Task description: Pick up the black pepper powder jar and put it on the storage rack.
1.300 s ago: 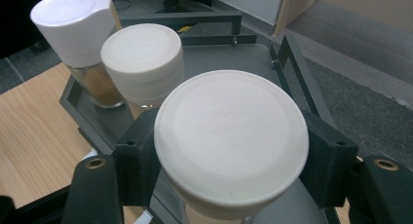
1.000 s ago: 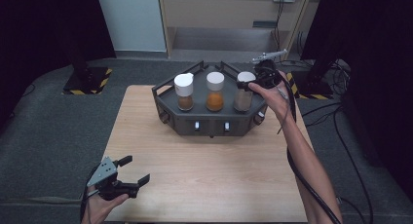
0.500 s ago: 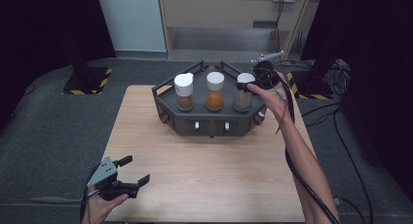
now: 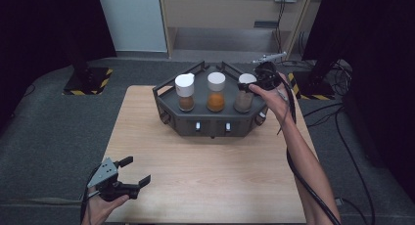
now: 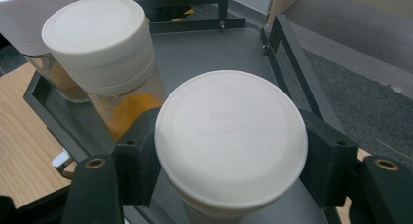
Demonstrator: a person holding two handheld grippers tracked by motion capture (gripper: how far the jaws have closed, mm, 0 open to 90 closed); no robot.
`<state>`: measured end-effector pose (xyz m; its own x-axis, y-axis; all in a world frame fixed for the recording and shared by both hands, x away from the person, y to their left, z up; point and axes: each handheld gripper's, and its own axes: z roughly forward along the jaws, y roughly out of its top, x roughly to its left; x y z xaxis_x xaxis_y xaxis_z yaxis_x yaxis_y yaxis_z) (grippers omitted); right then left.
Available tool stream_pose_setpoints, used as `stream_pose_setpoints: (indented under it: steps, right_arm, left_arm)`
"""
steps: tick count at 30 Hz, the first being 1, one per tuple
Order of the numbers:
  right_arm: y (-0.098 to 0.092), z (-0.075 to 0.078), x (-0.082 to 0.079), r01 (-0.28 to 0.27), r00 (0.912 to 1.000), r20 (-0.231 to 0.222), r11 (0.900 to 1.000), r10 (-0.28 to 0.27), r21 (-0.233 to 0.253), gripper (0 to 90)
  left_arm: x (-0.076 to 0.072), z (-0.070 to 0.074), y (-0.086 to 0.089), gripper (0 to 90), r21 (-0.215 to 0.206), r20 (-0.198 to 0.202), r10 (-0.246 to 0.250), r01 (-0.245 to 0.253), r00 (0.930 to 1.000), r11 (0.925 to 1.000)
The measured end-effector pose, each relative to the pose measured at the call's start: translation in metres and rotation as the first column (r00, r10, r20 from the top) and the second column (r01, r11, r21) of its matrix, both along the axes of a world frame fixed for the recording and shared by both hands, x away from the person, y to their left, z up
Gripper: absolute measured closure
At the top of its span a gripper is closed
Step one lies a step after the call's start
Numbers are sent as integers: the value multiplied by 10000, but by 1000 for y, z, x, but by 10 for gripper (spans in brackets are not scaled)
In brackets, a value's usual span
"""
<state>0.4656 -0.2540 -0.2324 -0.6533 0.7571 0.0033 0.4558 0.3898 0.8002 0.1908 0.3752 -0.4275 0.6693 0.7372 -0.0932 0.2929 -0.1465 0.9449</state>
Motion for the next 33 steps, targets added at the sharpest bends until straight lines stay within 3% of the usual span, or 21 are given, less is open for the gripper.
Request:
stream_pose_setpoints:
  steps: [7,9,12,19,28,33]
  right_arm:
    - [-2,-3,-2,22,9999,120,10000,-23,90,337]
    - [-5,-4,-4,53,9997,228,9993,-61,364,324]
    - [-10,-3,-7,-3,9991,427,9977,-26,671,240]
    - [-15,7,-26,299,9939,1037,9969,-374,729,103]
    - [-29,15,-41,-266,9911,1325,9959,149,868,51]
    - [-30,18,-55,-407,9882,1502,9975,315,585,47]
  left_arm:
    - [0,0,0,22,7,-5,8,-8,10000,10000]
    - [0,0,0,22,8,1,5,-5,10000,10000]
    - [0,0,0,22,6,-1,12,-12,10000,10000]
    - [0,0,0,22,19,1,20,-20,10000,10000]
    - [0,1,-1,21,37,-2,15,-15,10000,10000]
    - [0,1,-1,21,37,-10,28,-28,10000,10000]
